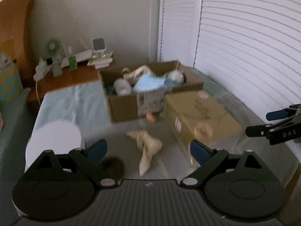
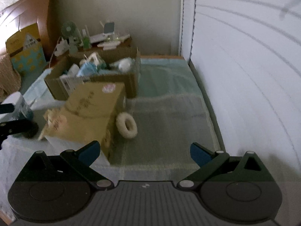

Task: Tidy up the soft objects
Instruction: 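Move the left gripper to the brown fuzzy ball while the right approaches the white rope ring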

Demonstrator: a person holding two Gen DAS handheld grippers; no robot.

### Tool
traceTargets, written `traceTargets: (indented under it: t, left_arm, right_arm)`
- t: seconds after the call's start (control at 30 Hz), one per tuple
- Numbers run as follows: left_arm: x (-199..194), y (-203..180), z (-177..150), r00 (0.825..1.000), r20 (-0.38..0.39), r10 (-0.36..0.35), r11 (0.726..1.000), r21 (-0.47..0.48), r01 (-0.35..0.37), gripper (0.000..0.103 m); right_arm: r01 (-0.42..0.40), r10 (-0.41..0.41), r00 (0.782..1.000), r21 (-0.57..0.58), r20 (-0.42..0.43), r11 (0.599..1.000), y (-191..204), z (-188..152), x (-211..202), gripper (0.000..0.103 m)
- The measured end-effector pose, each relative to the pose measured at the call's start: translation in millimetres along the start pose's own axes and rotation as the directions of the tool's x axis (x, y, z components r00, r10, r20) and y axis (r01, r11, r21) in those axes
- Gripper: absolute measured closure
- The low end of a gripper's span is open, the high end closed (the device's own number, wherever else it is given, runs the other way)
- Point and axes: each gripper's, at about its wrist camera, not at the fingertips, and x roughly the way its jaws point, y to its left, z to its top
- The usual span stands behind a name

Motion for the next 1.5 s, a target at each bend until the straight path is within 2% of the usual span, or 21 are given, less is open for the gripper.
traceTargets:
  t: [0.27, 0.57, 0.8, 0.97, 1.03, 1.23, 1.3, 1.37, 1.5]
  left_arm:
    - [10.9, 4.7, -31.2, 0.994, -0.046, 0.102, 0.995, -0.016, -0.103, 0.011]
    - [27.4, 4.7, -32.3, 0.994, -0.038, 0.102, 0.995, 0.014, -0.102, 0.011]
    - [36.6, 4.7, -33.0, 0.996, -0.068, 0.054, 0.998, 0.035, -0.051, 0.011]
    - [25.5, 1.3, -29.8, 0.995, -0.079, -0.055, 0.998, 0.004, 0.056, 0.011]
    - [20.0, -1.3, -30.6, 0.997, -0.066, -0.033, 0.999, 0.019, 0.034, 0.011]
    - [13.3, 3.0, -39.3, 0.992, -0.055, 0.113, 0.993, 0.018, -0.113, 0.012]
    - [15.2, 6.2, -42.9, 0.987, -0.071, 0.144, 0.990, 0.010, -0.144, 0.024]
    - [17.7, 8.6, -44.8, 0.983, -0.087, 0.159, 0.987, -0.004, -0.160, 0.031]
    - [21.0, 10.2, -44.3, 0.977, -0.081, 0.195, 0.979, -0.040, -0.199, 0.031]
  right_arm:
    - [0.024, -0.027, 0.995, -0.032, -0.099, 0.999, 1.5, -27.7, 22.3, 0.000]
    - [0.032, -0.039, 0.993, -0.063, -0.111, 0.997, 7.4, -33.4, 27.5, 0.000]
    - [0.032, -0.038, 0.994, -0.061, -0.098, 0.998, 6.3, -35.4, 26.8, 0.000]
    - [0.034, -0.040, 0.995, -0.061, -0.094, 0.998, 7.5, -35.2, 27.9, 0.000]
    - [0.035, -0.040, 0.995, -0.060, -0.091, 0.998, 7.8, -35.2, 28.1, 0.000]
    - [0.033, -0.038, 0.996, -0.064, -0.076, 0.997, 7.7, -37.0, 27.8, 0.000]
    - [0.032, -0.037, 0.997, -0.065, -0.069, 0.997, 7.5, -38.3, 27.3, 0.000]
    - [0.033, -0.037, 0.997, -0.064, -0.063, 0.997, 7.3, -39.3, 26.8, 0.000]
    - [0.038, -0.041, 0.997, -0.060, -0.058, 0.997, 8.3, -40.3, 26.3, 0.000]
